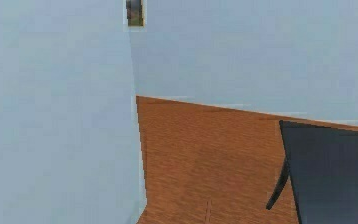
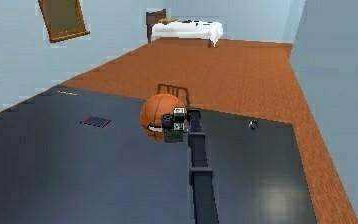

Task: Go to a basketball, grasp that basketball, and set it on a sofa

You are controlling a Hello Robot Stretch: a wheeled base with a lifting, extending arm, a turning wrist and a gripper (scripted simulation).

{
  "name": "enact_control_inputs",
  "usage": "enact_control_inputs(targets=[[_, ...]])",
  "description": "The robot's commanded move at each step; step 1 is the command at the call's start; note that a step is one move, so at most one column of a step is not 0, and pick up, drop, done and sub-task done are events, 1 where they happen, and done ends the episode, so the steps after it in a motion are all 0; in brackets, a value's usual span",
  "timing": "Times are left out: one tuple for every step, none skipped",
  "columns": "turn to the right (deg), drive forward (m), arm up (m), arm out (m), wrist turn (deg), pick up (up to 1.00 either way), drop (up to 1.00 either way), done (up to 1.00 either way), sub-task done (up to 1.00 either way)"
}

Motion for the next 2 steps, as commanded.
enact_control_inputs(targets=[[0.0,0.00,0.10,0.00,0.0,0.00,0.00,0.00,0.00],[0.0,0.00,0.10,0.00,0.0,0.00,0.00,0.00,0.00]])
